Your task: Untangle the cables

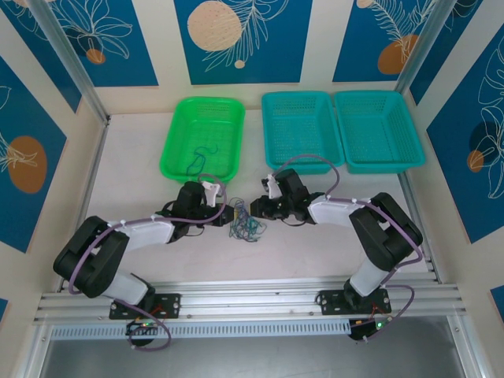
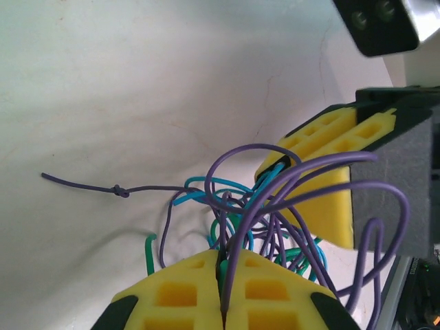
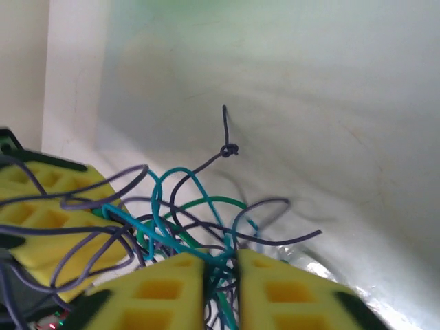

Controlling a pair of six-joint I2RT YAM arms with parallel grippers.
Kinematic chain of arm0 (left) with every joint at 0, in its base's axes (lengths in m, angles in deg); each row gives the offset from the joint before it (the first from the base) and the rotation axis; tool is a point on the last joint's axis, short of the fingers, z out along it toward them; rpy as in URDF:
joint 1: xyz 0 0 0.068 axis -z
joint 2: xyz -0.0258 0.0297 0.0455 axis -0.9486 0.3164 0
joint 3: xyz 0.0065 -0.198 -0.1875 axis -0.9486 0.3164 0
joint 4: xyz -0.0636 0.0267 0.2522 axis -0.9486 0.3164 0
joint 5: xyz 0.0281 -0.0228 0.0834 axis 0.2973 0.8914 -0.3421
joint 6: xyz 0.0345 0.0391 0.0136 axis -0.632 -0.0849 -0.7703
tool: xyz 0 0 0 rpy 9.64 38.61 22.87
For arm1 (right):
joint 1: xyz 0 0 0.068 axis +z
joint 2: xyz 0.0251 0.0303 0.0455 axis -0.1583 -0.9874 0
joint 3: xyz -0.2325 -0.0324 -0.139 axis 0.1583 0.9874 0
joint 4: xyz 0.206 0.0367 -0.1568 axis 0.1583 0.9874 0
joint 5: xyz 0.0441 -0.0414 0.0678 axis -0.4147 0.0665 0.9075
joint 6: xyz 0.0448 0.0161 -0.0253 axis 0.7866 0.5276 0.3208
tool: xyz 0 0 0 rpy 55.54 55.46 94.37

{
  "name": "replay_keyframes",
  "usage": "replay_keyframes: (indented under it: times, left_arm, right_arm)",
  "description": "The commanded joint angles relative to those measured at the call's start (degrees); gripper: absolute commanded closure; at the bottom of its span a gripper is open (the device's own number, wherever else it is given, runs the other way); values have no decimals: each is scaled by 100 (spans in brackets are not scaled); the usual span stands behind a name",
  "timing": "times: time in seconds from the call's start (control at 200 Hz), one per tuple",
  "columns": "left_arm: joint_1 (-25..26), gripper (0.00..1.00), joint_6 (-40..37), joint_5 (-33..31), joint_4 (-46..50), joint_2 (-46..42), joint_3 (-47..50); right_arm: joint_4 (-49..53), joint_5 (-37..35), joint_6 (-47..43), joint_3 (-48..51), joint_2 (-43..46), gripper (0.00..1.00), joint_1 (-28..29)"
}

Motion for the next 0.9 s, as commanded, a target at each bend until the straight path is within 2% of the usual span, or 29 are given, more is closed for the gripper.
replay_keyframes:
  times: [0.0,0.015,0.23,0.41,0.715,0.895]
  left_arm:
    - [44,100,-112,-196,228,-149,77]
    - [44,100,-113,-248,267,-168,78]
    - [13,100,-95,-1089,1128,-345,-36]
    - [-31,100,-72,-1556,1504,-492,-6]
    - [-200,100,-37,-2150,2001,-741,180]
    - [-229,100,-81,-2288,2147,-963,226]
  right_arm:
    - [-62,-85,82,-13,113,97,-81]
    - [-41,-128,85,12,135,100,-93]
    - [601,-1016,334,380,825,100,-378]
    - [1164,-1585,660,827,1746,100,-916]
    - [2015,-1330,972,1320,3850,100,-2275]
    - [2473,-1166,942,1126,4752,100,-2547]
